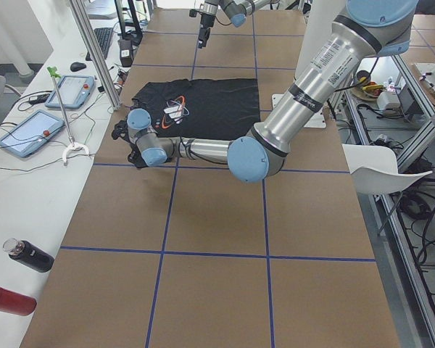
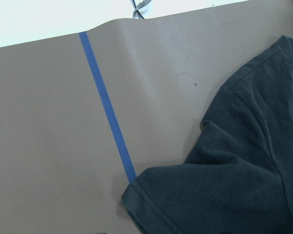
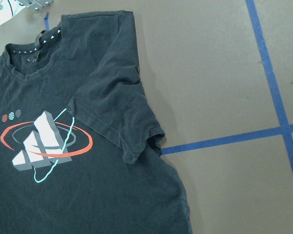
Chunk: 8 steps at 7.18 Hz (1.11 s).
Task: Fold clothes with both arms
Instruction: 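Move the left gripper toward the shoulder beside the collar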
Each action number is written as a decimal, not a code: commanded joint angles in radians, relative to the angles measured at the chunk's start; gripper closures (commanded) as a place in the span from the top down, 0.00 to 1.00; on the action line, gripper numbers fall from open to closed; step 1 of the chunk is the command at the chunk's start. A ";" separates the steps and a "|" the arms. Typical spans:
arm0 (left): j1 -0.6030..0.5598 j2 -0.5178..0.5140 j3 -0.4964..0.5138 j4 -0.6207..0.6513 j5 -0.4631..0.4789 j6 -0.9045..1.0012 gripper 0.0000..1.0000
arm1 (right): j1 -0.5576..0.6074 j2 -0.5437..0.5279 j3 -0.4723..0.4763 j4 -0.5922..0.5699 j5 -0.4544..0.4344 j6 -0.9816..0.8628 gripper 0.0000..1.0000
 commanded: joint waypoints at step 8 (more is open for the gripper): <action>0.008 -0.062 0.250 -0.272 0.050 -0.047 0.57 | -0.003 -0.019 0.008 0.000 -0.013 0.000 1.00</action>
